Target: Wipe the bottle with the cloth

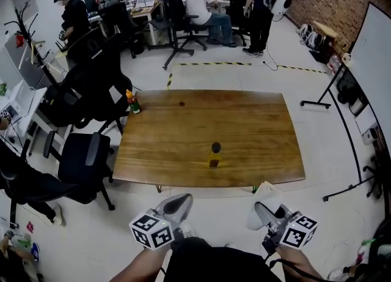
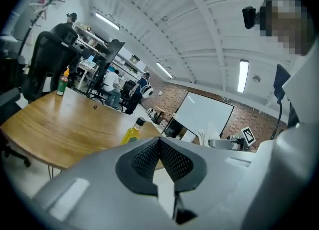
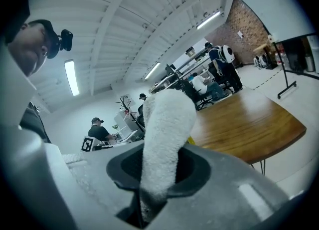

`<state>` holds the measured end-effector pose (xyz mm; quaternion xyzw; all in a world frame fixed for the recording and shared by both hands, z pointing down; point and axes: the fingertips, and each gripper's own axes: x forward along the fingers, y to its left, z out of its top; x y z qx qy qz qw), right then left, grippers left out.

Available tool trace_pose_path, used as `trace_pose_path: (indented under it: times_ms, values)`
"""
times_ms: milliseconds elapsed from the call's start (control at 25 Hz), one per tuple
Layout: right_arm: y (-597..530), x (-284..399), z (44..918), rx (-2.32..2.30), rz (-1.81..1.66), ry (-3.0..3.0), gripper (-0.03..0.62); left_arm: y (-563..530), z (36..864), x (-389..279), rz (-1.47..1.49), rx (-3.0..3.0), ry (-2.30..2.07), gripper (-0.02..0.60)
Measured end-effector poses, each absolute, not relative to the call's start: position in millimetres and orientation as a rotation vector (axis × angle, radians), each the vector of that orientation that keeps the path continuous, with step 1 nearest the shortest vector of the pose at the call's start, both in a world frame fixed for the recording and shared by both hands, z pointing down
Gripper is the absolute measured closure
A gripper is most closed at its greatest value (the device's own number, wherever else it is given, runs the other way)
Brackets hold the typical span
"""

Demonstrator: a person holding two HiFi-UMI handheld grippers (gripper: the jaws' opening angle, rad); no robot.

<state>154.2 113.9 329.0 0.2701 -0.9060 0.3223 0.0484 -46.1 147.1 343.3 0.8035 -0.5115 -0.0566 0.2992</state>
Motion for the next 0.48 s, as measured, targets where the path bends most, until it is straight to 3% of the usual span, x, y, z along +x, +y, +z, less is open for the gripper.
trace_pose_path:
  times_ms: [480]
  values:
    - [185.3,217.9,336.6,0.552,1.013,-2.815,0.522,256.7,338.3,49.6,-0.154,2.043,-1.49,0.565]
